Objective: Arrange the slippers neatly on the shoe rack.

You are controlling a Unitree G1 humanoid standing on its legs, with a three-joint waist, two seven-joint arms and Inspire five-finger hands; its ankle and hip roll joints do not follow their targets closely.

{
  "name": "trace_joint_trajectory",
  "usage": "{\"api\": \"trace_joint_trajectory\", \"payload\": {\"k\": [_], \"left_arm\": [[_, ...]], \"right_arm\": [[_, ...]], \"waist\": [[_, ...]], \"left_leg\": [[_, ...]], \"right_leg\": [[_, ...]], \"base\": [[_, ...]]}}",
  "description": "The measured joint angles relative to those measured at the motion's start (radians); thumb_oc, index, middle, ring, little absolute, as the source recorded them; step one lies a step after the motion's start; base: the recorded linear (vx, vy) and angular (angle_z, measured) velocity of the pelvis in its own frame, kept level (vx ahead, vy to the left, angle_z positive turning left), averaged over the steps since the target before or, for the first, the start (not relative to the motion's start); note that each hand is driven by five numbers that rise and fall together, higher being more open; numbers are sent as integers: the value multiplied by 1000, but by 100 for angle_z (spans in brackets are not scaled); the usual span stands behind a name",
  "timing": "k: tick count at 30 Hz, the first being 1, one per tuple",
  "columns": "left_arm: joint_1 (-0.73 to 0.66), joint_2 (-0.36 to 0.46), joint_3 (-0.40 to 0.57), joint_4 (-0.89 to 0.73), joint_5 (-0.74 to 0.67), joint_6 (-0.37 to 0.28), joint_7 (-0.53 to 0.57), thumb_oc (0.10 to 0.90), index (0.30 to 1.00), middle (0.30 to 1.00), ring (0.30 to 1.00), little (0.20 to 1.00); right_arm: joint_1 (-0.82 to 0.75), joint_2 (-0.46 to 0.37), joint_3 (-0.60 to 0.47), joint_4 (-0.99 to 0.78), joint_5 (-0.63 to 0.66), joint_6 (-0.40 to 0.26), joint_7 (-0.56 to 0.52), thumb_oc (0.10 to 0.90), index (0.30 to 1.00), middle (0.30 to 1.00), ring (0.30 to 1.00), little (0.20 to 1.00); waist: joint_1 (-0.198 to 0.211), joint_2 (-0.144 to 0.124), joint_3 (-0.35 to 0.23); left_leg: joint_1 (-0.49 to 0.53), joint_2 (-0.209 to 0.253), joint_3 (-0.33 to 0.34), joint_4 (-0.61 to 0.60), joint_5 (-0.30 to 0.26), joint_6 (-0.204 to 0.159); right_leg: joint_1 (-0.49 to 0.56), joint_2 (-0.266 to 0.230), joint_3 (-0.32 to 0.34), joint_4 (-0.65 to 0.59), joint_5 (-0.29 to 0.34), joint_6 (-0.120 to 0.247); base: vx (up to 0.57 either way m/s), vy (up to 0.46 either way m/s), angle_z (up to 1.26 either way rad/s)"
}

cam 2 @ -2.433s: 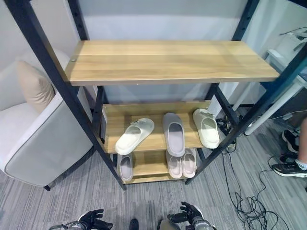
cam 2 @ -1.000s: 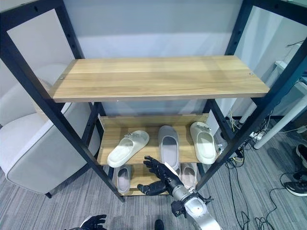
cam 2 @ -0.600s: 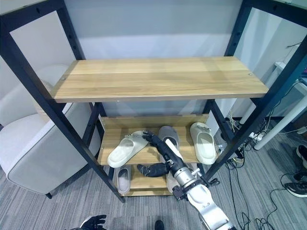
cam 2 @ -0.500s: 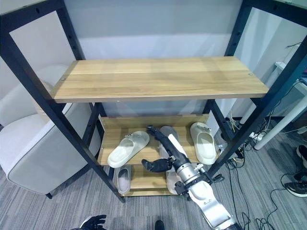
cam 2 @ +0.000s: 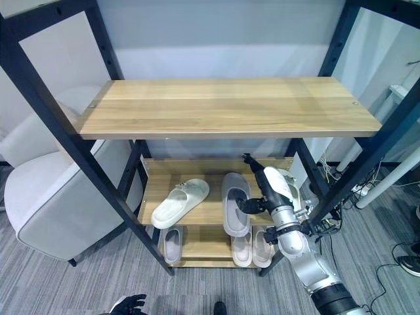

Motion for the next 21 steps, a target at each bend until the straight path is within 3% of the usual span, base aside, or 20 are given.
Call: {"api": "trace_joint_trajectory", "payload": {"k": [8, 14, 15, 17, 18, 21], "left_arm": [[-3, -4, 10, -4, 0, -2, 0, 800, 900, 900, 900, 900], [-9, -6, 3, -8, -1, -4, 1, 800, 900, 900, 900, 900], [-10, -5, 3, -8, -1, -4, 1, 800, 900, 900, 900, 900], [-15, -5, -1, -7, -1, -3, 1, 800, 900, 900, 900, 900], [-17, -4, -6, -8, -2, -3, 1, 800, 900, 900, 900, 900], [-22, -2, -10, -8, -2, -4, 1, 800, 900, 900, 900, 900]], "right_arm": [[-16, 0, -15, 96, -4, 37, -25, 800, 900, 900, 900, 900], [-136, 1, 18, 254, 9, 44, -38, 800, 900, 900, 900, 900], [-150, 1, 26, 269, 11, 45, -39, 640, 660, 660, 660, 660], [-170, 1, 32, 291, 26, 45, -39, 499, 448, 448, 448, 448], [-181, 1, 36, 304, 39, 45, -39, 400, 300, 300, 300, 300], [-194, 1, 47, 330, 50, 45, -38, 400, 300, 300, 300, 300]], "waist": [[17, 11, 9], [23, 17, 19], [23, 16, 19], [28, 14, 21], [33, 13, 22], [43, 9, 25]], "left_leg": [[-17, -1, -14, 0, 2, -1], [-32, -1, -24, 0, 4, -3], [-34, -1, -24, 0, 4, -3], [-35, 0, -24, 0, 4, -3], [-35, 0, -24, 0, 4, -3], [-35, -1, -24, 0, 4, -3]], "right_leg": [[-12, -3, -13, 0, -3, 3], [-22, -3, -24, 0, -5, 6], [-25, -3, -24, 0, -5, 6], [-26, -3, -24, 0, -6, 6], [-26, -3, -25, 0, -6, 7], [-26, -3, -25, 0, -7, 9]], "base": [[17, 6, 4], [8, 6, 5], [0, 0, 0], [0, 0, 0], [31, 4, -1], [11, 2, 0]]}}
